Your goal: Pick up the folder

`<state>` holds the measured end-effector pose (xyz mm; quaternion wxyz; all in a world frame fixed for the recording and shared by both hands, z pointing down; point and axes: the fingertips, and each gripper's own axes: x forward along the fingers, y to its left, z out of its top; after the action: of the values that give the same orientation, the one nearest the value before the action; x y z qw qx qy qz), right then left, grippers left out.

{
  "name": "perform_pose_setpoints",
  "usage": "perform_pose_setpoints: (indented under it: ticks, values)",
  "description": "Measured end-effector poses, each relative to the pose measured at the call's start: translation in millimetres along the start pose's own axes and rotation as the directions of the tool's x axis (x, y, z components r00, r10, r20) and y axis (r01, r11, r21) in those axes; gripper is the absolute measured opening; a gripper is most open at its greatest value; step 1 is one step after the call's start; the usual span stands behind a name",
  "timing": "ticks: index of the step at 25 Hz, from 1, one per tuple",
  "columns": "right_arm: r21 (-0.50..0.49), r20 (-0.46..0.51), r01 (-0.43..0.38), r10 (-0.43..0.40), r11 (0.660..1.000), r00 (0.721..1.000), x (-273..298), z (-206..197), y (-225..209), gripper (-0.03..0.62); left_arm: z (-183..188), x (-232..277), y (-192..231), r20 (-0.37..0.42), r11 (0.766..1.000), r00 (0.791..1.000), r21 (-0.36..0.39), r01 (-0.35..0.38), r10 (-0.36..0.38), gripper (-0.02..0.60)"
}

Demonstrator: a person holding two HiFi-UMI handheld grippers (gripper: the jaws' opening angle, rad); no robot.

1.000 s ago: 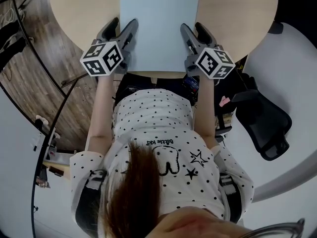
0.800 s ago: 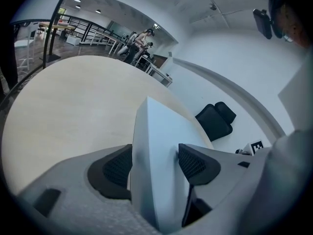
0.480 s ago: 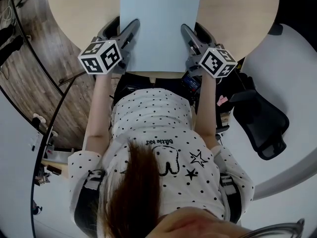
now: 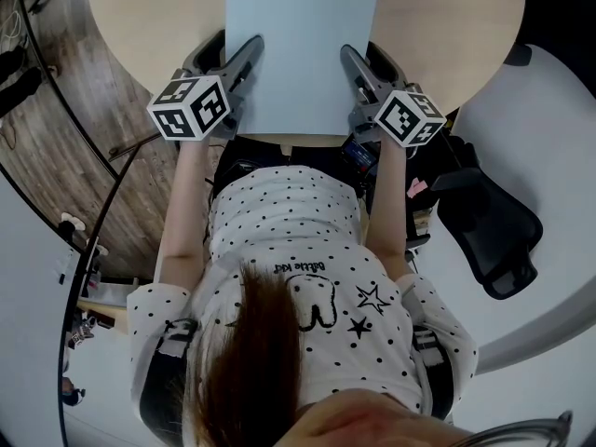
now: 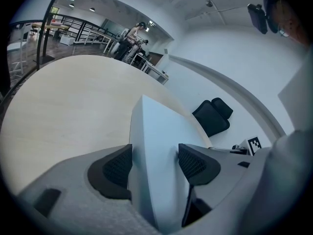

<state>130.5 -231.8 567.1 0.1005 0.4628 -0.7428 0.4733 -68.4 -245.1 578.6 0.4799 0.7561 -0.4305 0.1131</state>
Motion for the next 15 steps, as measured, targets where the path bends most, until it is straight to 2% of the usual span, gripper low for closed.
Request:
perform_pose_setpoints:
  ticks: [7, 15]
  values:
    - [0.004, -0.019, 0.005, -0.005, 1.000, 1.000, 1.6, -0.8, -0.8, 0.261, -0.7, 0.4, 1.5, 0.025, 1.000, 1.000, 0.003, -0.011, 0.011, 0.290]
    - [-0.004, -0.020, 0.027, -0.027, 1.000, 0.999, 1.9, -1.1, -1.8, 0.262, -1.1, 2.5, 1.4, -0.002, 1.000, 1.000, -0.009, -0.003, 0.003, 0.290]
